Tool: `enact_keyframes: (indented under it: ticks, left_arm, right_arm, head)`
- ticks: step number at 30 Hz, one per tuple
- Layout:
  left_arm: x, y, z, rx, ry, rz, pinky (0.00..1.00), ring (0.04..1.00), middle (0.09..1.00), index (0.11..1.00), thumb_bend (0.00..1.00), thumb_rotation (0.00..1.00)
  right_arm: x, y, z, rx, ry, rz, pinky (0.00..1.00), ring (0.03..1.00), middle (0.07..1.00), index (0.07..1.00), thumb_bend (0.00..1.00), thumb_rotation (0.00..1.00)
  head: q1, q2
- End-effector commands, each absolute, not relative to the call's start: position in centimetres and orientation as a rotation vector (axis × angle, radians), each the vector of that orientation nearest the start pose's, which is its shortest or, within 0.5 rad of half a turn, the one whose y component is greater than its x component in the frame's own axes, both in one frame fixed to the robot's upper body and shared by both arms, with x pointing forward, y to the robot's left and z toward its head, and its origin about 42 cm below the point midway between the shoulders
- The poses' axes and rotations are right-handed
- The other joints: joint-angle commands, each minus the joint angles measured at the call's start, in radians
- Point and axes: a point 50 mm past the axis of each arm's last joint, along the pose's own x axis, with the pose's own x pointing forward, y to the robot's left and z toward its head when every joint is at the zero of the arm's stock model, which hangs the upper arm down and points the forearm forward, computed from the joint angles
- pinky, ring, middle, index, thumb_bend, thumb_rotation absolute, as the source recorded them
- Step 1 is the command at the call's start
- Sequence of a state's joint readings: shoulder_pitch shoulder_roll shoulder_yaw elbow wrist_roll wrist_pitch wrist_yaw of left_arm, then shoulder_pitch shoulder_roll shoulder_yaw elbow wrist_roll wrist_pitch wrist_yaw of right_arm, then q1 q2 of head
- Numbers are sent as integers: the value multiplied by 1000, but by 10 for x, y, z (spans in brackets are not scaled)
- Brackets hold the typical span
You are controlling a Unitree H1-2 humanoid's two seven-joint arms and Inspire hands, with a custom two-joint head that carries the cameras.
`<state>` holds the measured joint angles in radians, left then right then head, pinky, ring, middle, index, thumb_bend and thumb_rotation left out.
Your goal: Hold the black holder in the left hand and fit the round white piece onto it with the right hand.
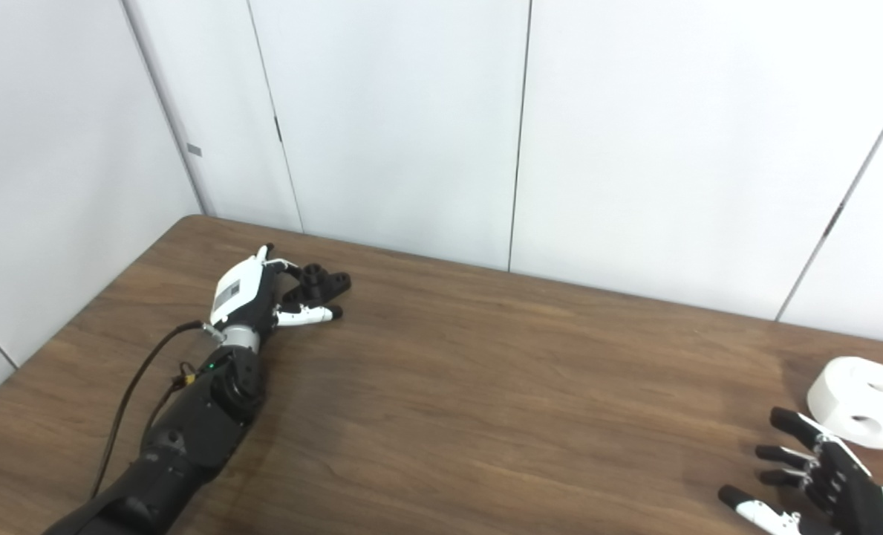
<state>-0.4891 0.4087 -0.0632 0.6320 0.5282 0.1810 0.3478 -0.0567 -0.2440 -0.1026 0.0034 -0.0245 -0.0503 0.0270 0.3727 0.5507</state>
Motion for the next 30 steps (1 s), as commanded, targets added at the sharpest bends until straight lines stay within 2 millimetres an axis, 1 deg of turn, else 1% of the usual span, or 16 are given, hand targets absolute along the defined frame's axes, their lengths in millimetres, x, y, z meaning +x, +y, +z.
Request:
enact_keyframes:
  ticks: [1, 3, 5, 13, 17, 21, 22, 26, 30]
  left_arm:
    - [439, 374, 149, 1023, 106, 452, 1000, 1000, 981, 514, 586, 64]
    - [439, 374, 148, 1032, 95, 460, 1000, 1000, 960, 492, 540, 57]
    - [439, 374, 146, 1034, 84, 459, 1000, 1000, 940, 486, 527, 54]
    - [434, 372, 136, 986, 37, 446, 1000, 1000, 911, 484, 523, 51]
    - [433, 369, 129, 971, 31, 421, 1000, 999, 904, 484, 523, 53]
    - [433, 366, 124, 964, 30, 380, 1000, 1000, 900, 485, 524, 55]
    - [432, 364, 123, 964, 27, 356, 1000, 1000, 900, 485, 524, 56]
    - [432, 356, 120, 944, 4, 276, 1000, 1000, 920, 485, 524, 55]
    - [429, 339, 119, 896, -42, 178, 1000, 1000, 932, 484, 524, 54]
  right_arm:
    - [301, -317, 140, -272, -139, -60, 520, 655, 801, 757, 743, 45]
    - [301, -317, 140, -271, -140, -63, 529, 657, 803, 759, 740, 44]
    - [302, -318, 140, -276, -145, -63, 522, 647, 800, 756, 734, 42]
    - [302, -318, 138, -278, -148, -60, 514, 638, 792, 755, 721, 59]
    - [302, -316, 138, -279, -153, -61, 491, 613, 783, 747, 719, 62]
    - [303, -314, 138, -278, -150, -65, 495, 613, 780, 747, 718, 68]
    - [303, -313, 139, -279, -150, -64, 494, 611, 778, 747, 717, 68]
    - [304, -311, 140, -280, -147, -66, 496, 608, 773, 749, 736, 120]
    - [306, -310, 139, -277, -148, -66, 482, 595, 765, 742, 754, 127]
  head:
    - [1, 2]
    - [2, 3]
    - [2, 3]
    - [4, 7]
    - [0, 8]
    - [-9, 8]
    - [-15, 8]
    - [-24, 7]
    - [-30, 5]
